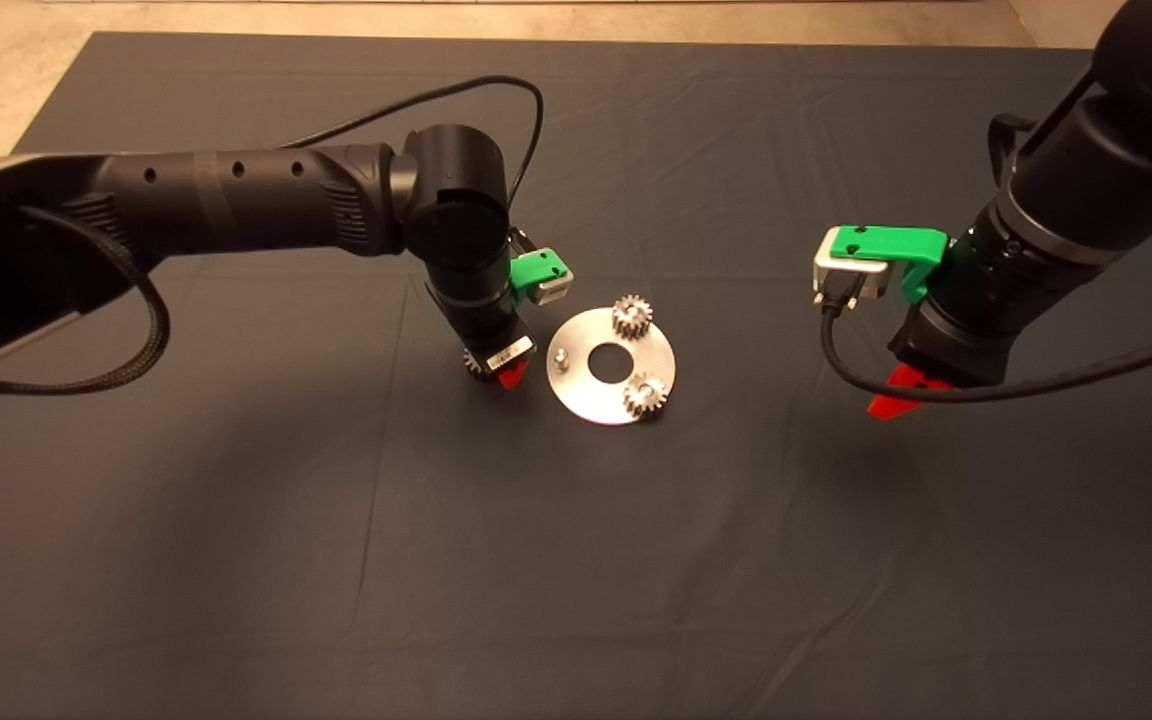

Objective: Install three planetary gears onto the carrier pins

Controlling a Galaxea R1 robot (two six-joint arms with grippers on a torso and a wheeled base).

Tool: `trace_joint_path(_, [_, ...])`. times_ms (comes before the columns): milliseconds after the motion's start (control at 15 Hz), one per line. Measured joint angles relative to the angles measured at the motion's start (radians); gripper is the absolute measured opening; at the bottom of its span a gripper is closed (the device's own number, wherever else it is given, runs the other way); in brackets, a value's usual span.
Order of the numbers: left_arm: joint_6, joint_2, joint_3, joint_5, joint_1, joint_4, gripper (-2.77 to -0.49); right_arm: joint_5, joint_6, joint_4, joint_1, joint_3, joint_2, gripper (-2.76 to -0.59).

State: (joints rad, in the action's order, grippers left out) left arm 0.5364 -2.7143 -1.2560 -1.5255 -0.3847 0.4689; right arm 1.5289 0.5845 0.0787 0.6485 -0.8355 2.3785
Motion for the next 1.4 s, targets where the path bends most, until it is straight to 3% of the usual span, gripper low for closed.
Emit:
trace_joint_path(333, [-0.002,0.003,-0.015,0.000,0.001,0.007,-1.09,0.000,0.000,0.000,0.000,-0.001,0.002,-1.60])
trace_joint_path(1400, [-0.003,0.003,-0.027,0.000,0.044,0.009,-1.09,0.000,0.000,0.000,0.016,-0.006,0.001,-1.60])
